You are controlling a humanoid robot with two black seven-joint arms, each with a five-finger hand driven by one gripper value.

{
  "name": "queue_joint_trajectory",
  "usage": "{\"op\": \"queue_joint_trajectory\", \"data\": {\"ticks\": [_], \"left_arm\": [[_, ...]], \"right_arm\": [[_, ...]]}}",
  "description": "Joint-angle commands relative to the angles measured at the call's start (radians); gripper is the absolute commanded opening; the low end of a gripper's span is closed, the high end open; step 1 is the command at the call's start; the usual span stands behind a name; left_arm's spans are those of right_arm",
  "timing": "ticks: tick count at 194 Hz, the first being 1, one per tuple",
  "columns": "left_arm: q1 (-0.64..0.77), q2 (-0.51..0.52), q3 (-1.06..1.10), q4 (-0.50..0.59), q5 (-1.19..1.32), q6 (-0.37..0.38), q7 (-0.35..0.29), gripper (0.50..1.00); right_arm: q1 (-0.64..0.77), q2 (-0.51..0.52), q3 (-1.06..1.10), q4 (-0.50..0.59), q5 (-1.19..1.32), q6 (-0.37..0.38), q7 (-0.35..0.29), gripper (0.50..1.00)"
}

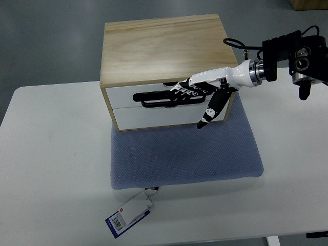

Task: Open wood drawer with right hand
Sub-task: 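Hook the right hand's fingers around the black bar handle, then pull the upper white drawer out toward the robot with the right hand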

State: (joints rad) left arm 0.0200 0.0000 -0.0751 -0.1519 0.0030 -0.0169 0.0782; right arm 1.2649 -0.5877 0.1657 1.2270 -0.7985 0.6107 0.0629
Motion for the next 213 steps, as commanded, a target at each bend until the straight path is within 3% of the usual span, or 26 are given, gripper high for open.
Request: {"op": "queue_joint_trajectory", "data": {"ticks": [1,46,97,213], "left_arm": [[0.0,0.0,0.0,0.0,0.0,0.0,0.0,1.0],[0.0,0.0,0.0,0.0,0.0,0.0,0.0,1.0],[0.0,0.0,0.0,0.0,0.0,0.0,0.0,1.0],[0.0,0.0,0.0,0.0,0.0,0.0,0.0,1.0]], "right_arm": [[0.001,0.0,0.0,0.002,0.001,0.0,0.0,0.94],[0.002,-0.004,-0.018,0.029,0.004,0.0,0.0,0.94],[0.01,-0.064,-0.034,0.163,0.01,0.0,0.0,0.94],[0.013,-0.143,-0.087,0.266,0.018,0.0,0.002,0.94]]}}
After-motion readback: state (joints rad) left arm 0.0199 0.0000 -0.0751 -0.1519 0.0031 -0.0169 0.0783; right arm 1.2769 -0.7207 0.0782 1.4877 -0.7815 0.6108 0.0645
